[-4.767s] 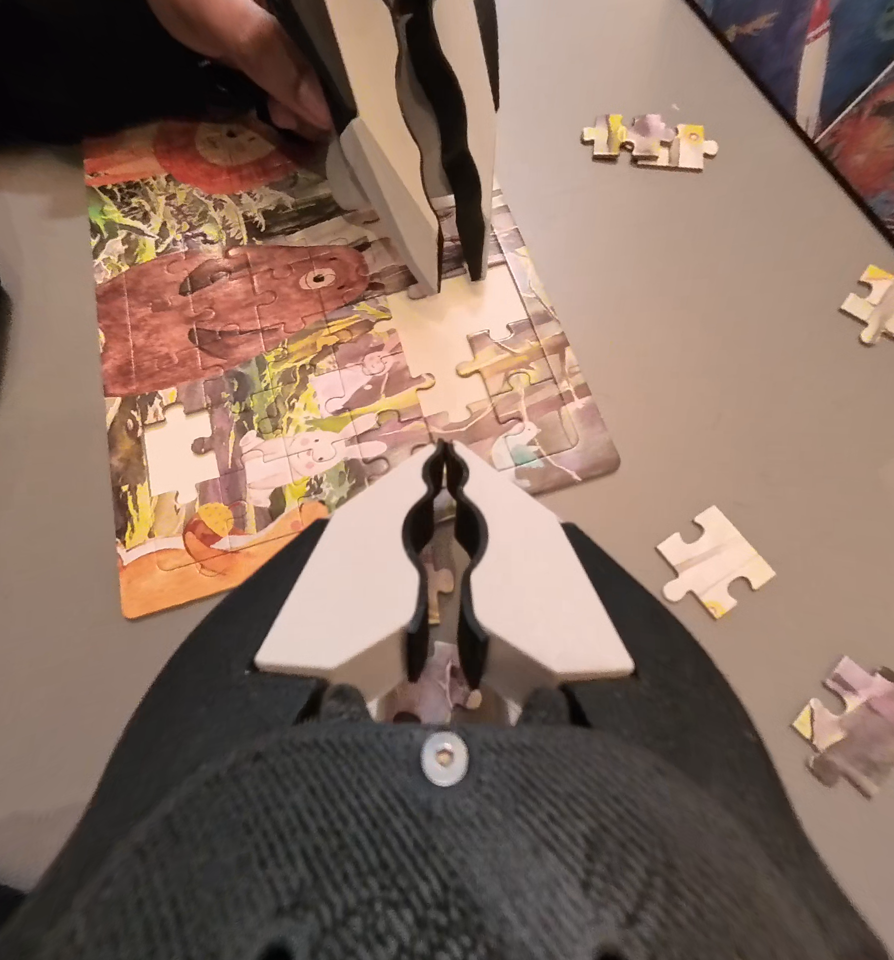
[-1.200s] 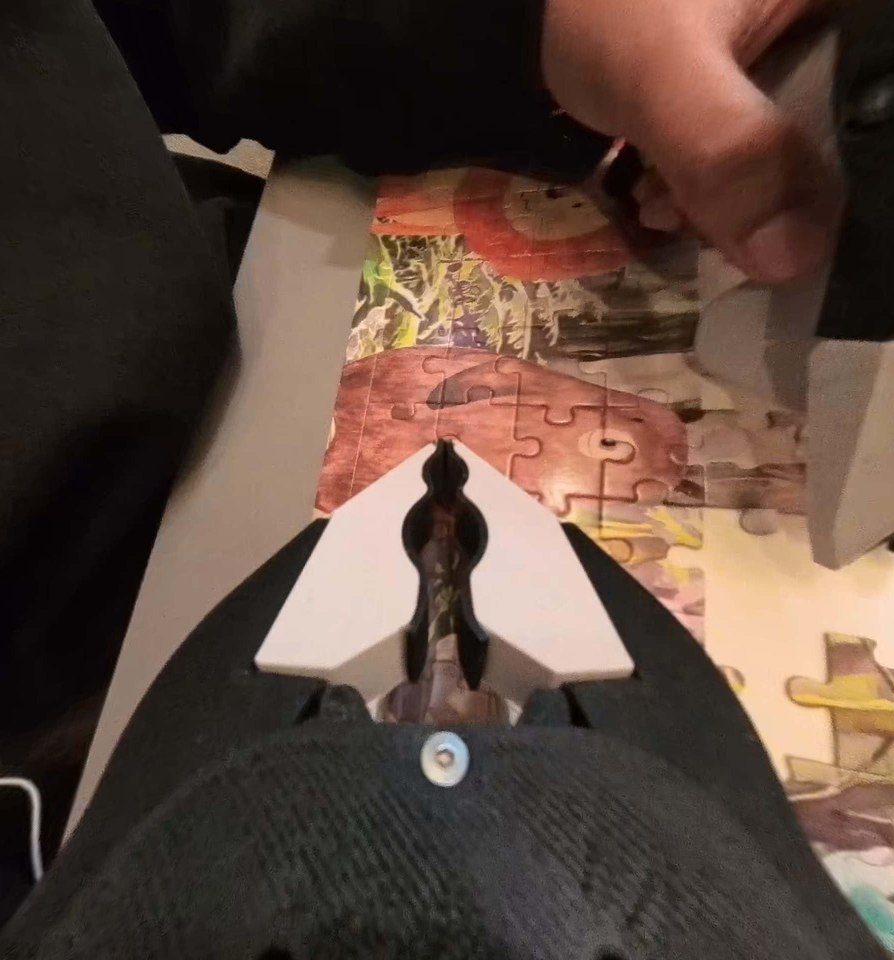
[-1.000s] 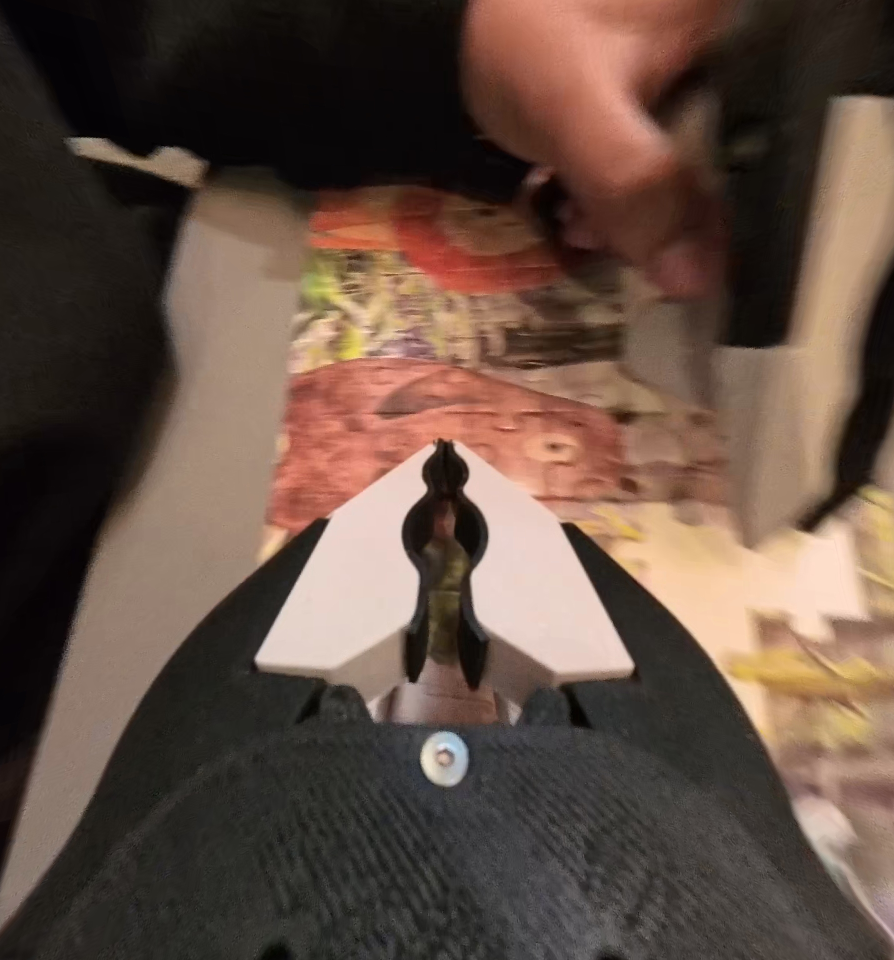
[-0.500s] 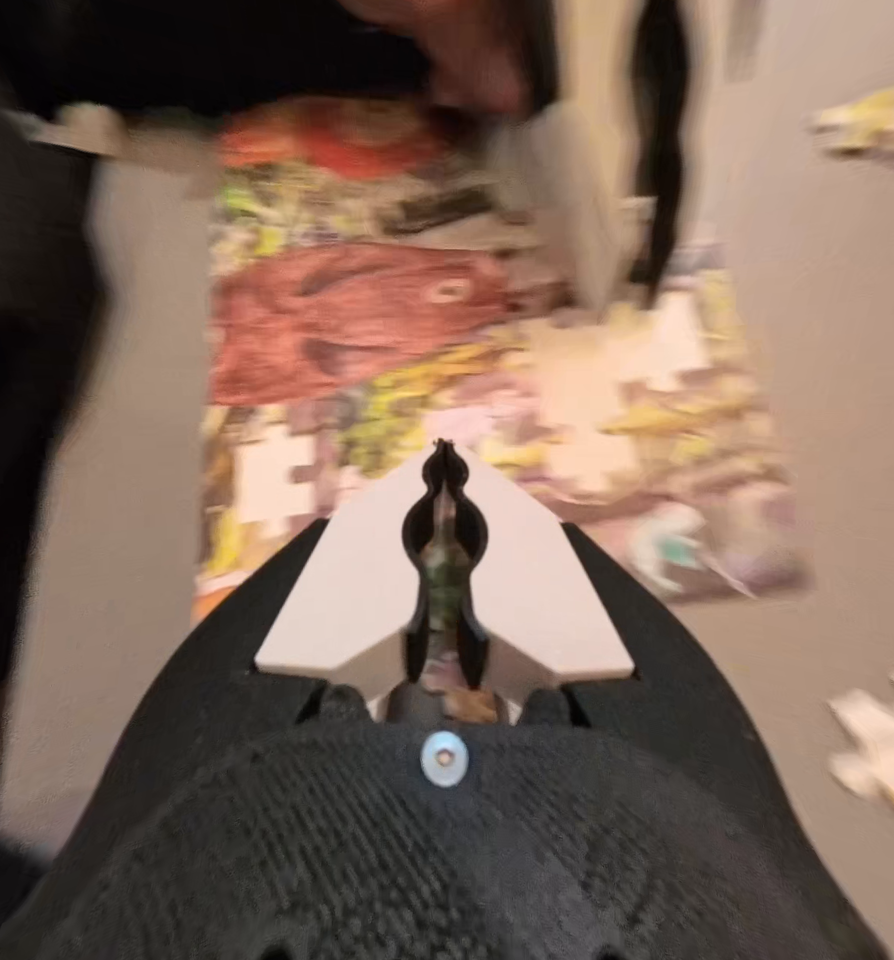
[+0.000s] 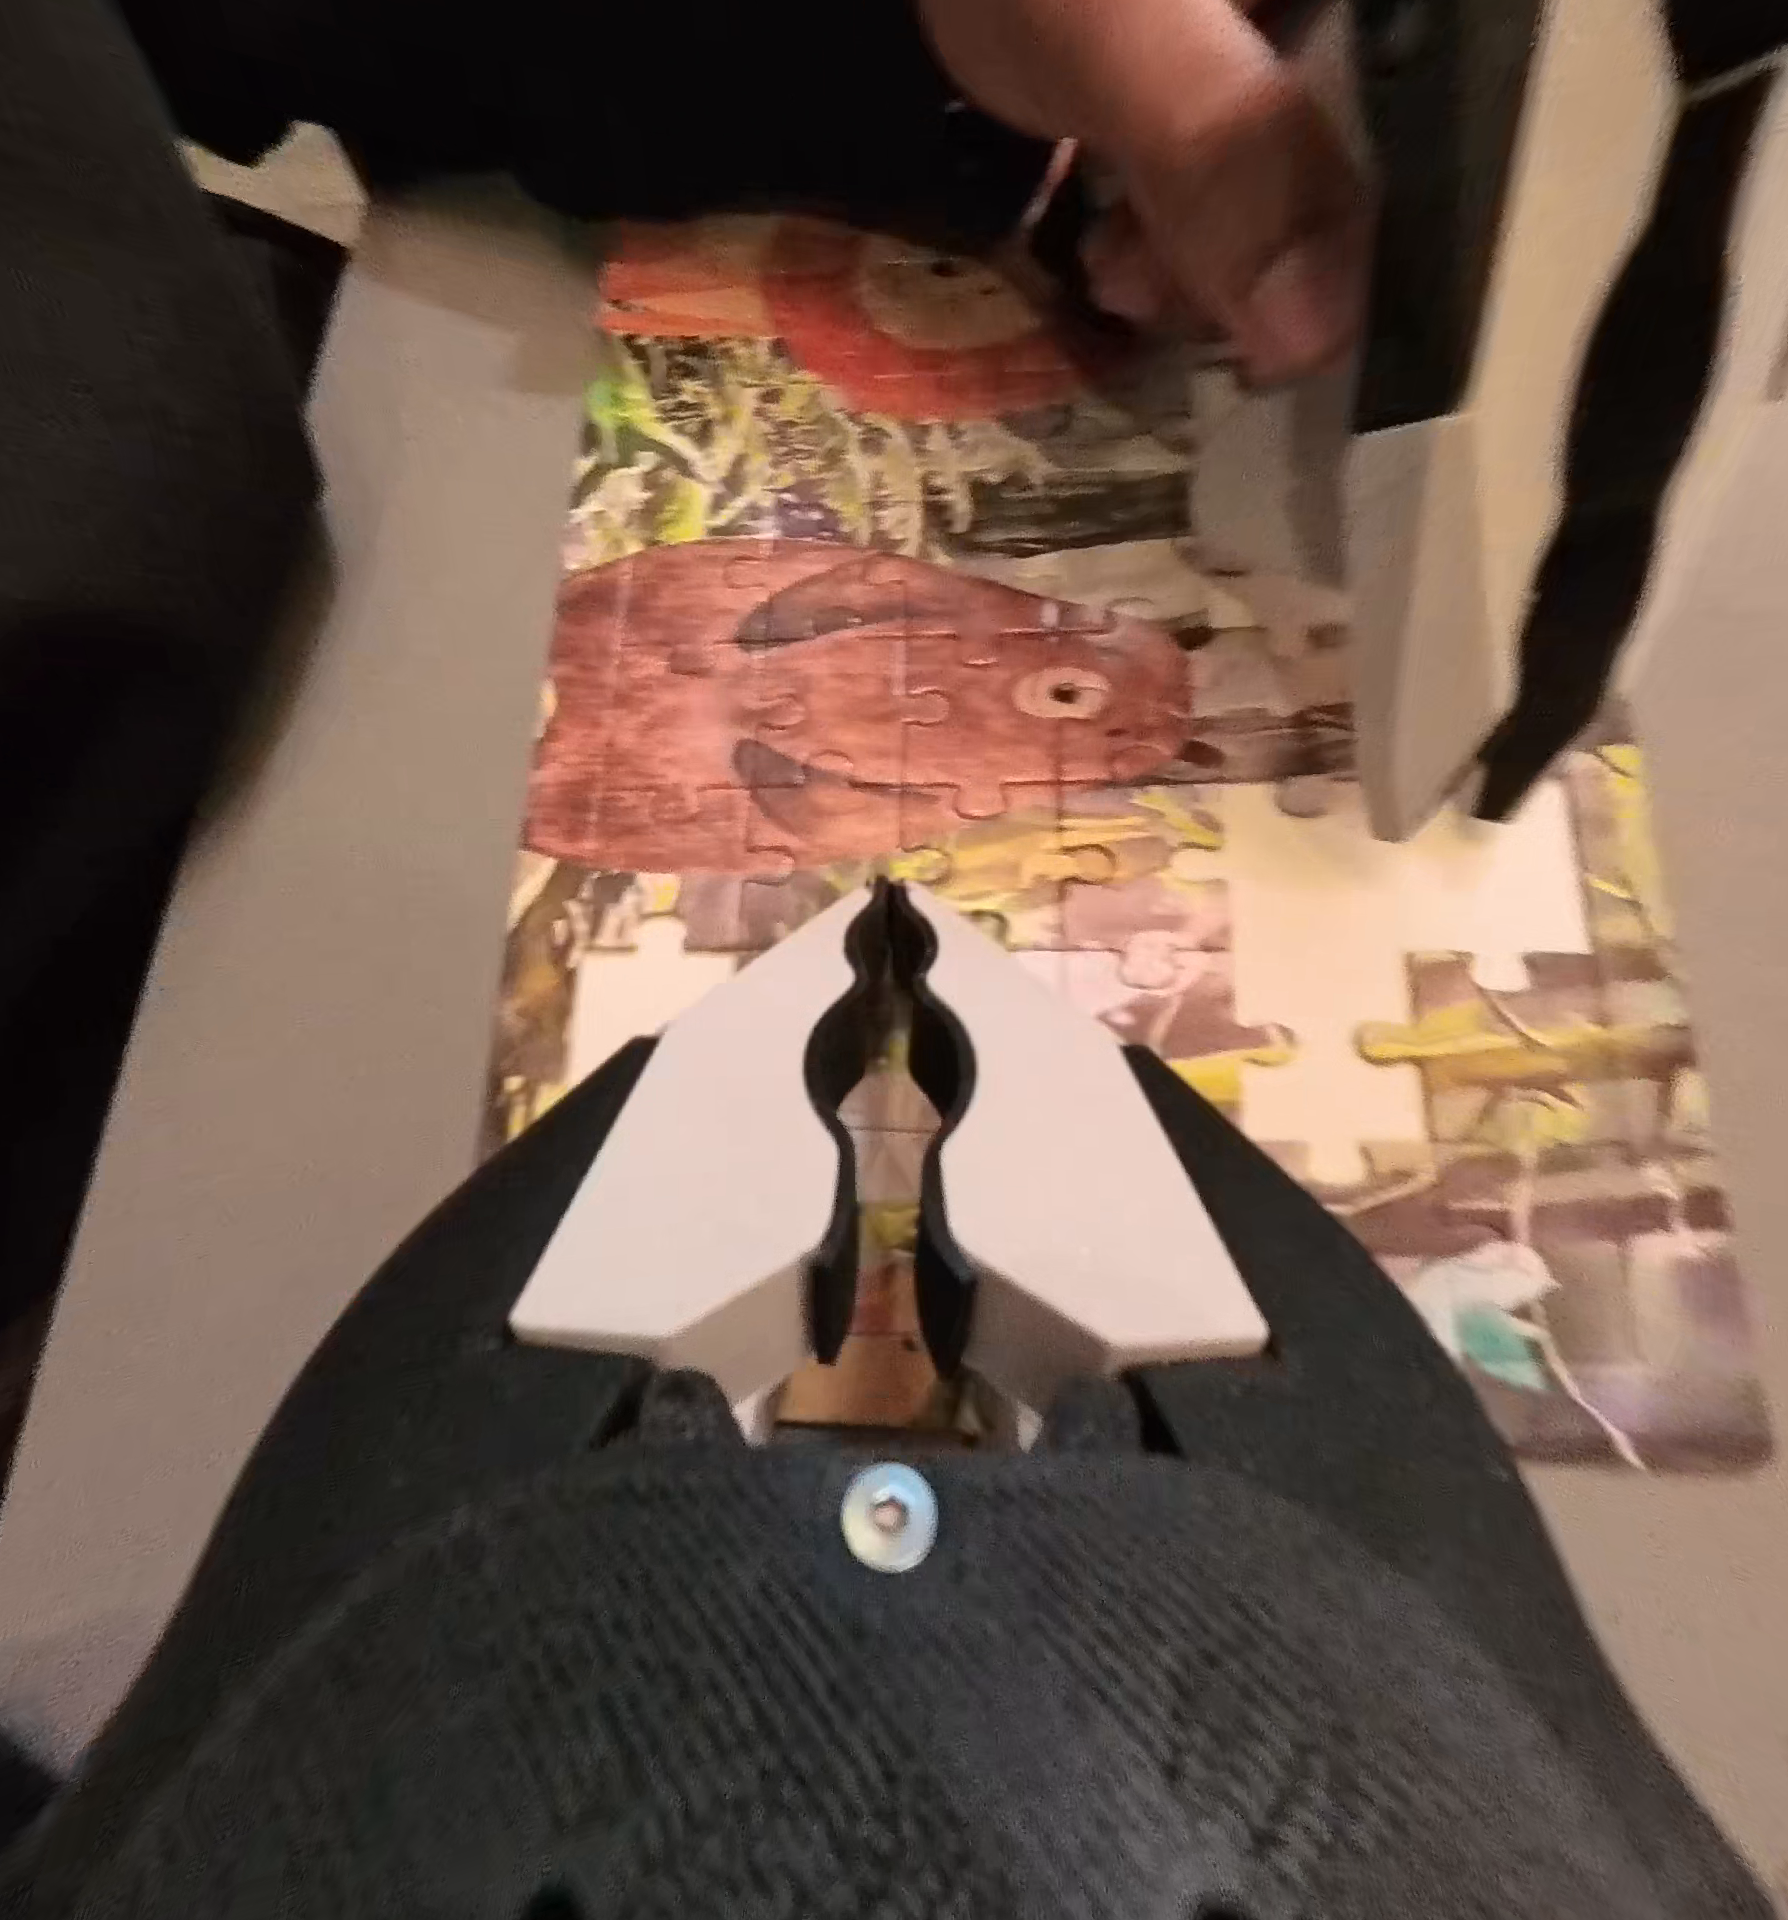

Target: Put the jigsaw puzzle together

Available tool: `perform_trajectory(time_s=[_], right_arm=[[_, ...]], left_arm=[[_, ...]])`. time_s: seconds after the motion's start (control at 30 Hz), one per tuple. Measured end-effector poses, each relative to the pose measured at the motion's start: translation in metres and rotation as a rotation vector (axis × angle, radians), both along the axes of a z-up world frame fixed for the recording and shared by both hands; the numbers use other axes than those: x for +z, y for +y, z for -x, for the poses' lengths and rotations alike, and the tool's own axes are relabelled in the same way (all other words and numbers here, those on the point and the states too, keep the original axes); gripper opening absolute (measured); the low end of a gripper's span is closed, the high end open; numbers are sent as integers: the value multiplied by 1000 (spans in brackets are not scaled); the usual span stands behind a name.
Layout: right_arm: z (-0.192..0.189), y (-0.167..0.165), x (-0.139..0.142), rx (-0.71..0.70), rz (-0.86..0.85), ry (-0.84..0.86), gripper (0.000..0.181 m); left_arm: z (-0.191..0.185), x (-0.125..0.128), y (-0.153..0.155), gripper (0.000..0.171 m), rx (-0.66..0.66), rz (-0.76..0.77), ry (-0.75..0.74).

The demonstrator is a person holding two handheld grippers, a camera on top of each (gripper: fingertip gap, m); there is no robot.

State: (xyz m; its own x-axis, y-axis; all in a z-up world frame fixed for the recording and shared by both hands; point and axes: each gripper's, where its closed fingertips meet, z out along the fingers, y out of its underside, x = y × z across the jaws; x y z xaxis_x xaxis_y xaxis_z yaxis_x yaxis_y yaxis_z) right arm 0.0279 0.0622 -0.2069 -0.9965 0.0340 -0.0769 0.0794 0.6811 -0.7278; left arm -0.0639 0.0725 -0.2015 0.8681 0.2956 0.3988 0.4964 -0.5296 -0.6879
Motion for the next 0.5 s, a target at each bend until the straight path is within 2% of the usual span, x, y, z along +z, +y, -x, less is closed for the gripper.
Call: perform_trajectory(time_s=[0.07,0.13,0.2,0.27,0.33,0.43,0.5], right_arm=[[30,10,0,-137,-32,83,0],[39,22,0,-202,-30,58,0],[15,24,-1,-99,-5,-82,0],[17,28,0,-102,1,-78,0],[44,41,0,-229,-30,17,0],[54,55,0,-285,-22,-24,0],[79,71,8,-427,-30,63,0]], left_arm=[[0,0,0,17,0,0,1],[0,0,0,17,0,1,3],[0,0,0,17,-1,2,5],[0,0,0,17,-1,3,6],[0,0,0,17,-1,1,9],[-1,1,0,17,-3,-7,4],[1,6,0,16,3,-38,-3]])
